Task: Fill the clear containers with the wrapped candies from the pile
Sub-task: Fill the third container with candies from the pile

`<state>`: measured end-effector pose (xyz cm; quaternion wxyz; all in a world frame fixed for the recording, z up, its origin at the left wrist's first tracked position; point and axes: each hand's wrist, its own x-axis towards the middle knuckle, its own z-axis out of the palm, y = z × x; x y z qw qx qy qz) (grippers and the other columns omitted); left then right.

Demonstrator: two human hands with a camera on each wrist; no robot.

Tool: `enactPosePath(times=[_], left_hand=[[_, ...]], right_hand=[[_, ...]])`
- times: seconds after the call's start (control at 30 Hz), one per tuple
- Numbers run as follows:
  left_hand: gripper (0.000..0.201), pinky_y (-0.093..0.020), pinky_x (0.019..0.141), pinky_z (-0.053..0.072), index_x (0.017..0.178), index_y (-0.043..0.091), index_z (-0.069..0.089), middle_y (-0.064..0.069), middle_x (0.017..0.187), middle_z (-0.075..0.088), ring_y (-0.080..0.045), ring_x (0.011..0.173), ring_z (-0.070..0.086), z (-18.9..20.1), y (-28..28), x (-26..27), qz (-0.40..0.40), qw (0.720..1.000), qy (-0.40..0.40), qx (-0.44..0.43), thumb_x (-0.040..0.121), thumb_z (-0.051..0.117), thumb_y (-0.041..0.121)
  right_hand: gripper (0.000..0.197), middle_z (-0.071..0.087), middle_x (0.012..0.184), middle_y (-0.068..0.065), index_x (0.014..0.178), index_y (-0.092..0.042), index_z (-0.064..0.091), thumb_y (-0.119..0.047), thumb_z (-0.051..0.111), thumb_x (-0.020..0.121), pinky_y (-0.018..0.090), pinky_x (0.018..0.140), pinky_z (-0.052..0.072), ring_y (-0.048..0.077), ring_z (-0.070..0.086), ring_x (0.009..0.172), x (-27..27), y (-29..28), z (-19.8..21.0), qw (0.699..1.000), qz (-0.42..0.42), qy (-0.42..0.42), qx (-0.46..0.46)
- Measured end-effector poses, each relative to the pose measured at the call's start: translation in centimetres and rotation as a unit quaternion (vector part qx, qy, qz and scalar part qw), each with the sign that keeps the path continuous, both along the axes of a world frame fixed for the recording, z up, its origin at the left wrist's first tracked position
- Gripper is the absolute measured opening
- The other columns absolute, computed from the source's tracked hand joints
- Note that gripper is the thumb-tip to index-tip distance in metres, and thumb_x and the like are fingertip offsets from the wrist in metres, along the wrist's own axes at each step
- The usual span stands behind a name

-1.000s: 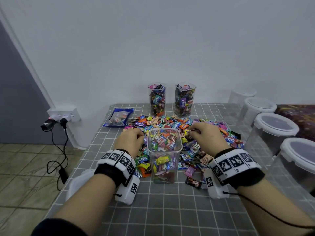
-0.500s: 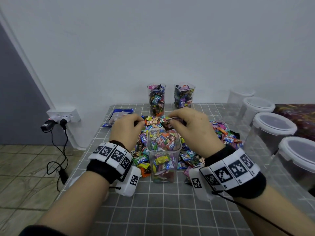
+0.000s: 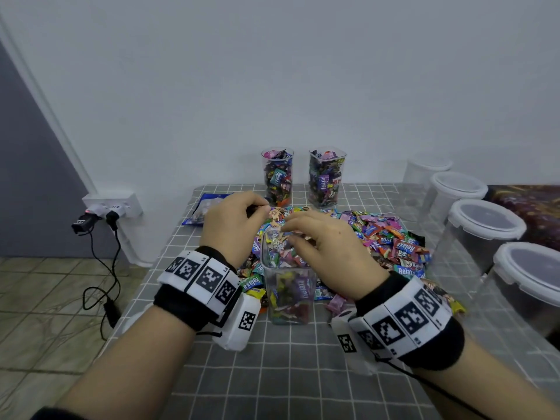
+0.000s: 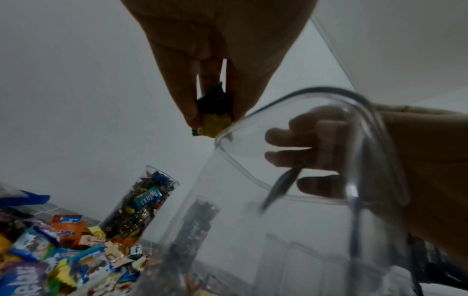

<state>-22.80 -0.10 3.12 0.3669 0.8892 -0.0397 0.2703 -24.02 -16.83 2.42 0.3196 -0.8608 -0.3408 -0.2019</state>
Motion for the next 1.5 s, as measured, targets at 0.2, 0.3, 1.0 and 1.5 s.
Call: enactPosePath(times=[0.2,0.3,1.0,1.5], left_hand=[[0.008,-0.024,0.074,0.047,0.088,0.018,0.071,0.019,0.074,0.060,-0.008,0.077,0.059,0.6,-0.3,-0.4,-0.021,0.998,-0.013,-0.056,0.087,0.064,0.019],[0.007,-0.021,0.074,0.048,0.087,0.019,0.071,0.019,0.076,0.061,-0.003,0.076,0.059,0.8,-0.5,-0.7,-0.043,0.997,-0.007,-0.064,0.087,0.064,0.019],[0.026,-0.027,0.081,0.051,0.112,0.035,0.066,0.015,0.097,0.070,0.000,0.074,0.061,0.5,-1.9,-1.7,-0.134,0.985,0.075,0.074,0.087,0.062,0.039],[0.034,-0.035,0.085,0.049,0.125,0.029,0.057,0.004,0.111,0.066,-0.016,0.095,0.060,-0.2,0.9,-1.9,0.014,0.993,0.090,0.077,0.095,0.045,0.018]], right_hand=[[0.044,0.057,0.128,-0.003,0.126,-0.016,0.057,-0.039,0.051,0.089,0.023,0.098,0.037,0.010,0.049,0.117,-0.5,-0.9,-1.0,0.994,-0.065,0.053,0.077],[0.082,0.033,0.145,-0.013,0.147,-0.024,0.024,-0.044,0.068,0.082,0.022,0.105,0.026,0.000,0.029,0.130,-0.9,-1.4,-1.6,0.962,-0.032,0.250,0.104],[0.096,0.045,0.136,-0.012,0.141,-0.034,0.025,-0.046,0.080,0.063,0.038,0.109,0.037,0.004,0.042,0.127,0.0,-1.9,-3.6,0.913,0.032,0.379,0.147],[0.099,0.038,0.143,-0.010,0.141,-0.049,0.010,-0.042,0.078,0.069,0.034,0.107,0.036,0.008,0.040,0.129,0.2,-3.6,-4.3,0.921,0.028,0.386,0.030]])
